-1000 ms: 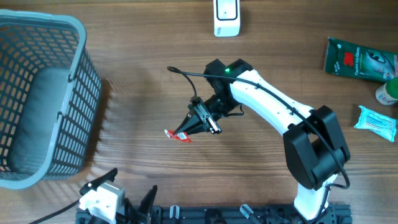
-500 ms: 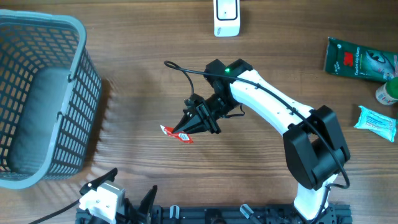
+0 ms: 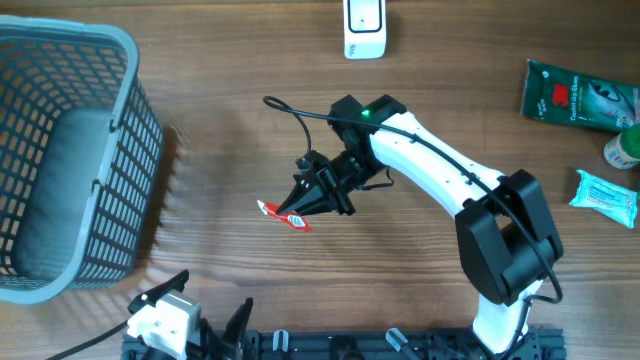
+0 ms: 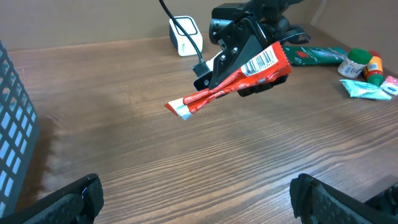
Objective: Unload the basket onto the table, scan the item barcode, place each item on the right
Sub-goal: 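Lift the red Nescafe stick and adjust it in the gripper, then carry the Nescafe stick to the white scanner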
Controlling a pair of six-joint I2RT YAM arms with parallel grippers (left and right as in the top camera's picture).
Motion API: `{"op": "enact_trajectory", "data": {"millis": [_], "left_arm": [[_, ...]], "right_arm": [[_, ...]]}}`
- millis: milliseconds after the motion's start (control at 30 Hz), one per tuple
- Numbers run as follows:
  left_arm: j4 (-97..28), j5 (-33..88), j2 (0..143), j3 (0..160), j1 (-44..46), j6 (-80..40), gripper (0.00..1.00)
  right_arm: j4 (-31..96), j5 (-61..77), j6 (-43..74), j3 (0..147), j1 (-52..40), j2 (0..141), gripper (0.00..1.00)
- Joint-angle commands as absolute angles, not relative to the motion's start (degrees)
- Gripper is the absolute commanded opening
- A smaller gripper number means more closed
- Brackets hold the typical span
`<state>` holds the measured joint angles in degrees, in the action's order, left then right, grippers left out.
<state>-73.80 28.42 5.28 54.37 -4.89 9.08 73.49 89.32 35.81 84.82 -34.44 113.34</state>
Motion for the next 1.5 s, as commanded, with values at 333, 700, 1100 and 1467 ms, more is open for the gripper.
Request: {"op": "enact_trajectory", "data": {"millis": [333, 700, 1100, 1467], "left_arm": [[-73.76, 28.93, 4.89, 54.33, -4.78, 8.56, 1.0], [-73.76, 28.93, 4.89, 54.33, -4.78, 8.56, 1.0], [-73.76, 28.93, 4.89, 54.33, -4.78, 8.56, 1.0], [-73.73, 28.93, 4.89, 54.33, -4.78, 8.56, 1.0]], "right_arm": [[57.19, 78.78, 42.04, 85.82, -33.58, 112.16, 0.04], [46.92, 57.8, 45.63, 85.82, -32.84, 112.16, 0.04], [52.99, 43.33, 42.0, 85.82, -22.74, 112.16, 0.04], [37.34, 31.64, 42.04, 85.82, -16.23, 112.16, 0.05]]}}
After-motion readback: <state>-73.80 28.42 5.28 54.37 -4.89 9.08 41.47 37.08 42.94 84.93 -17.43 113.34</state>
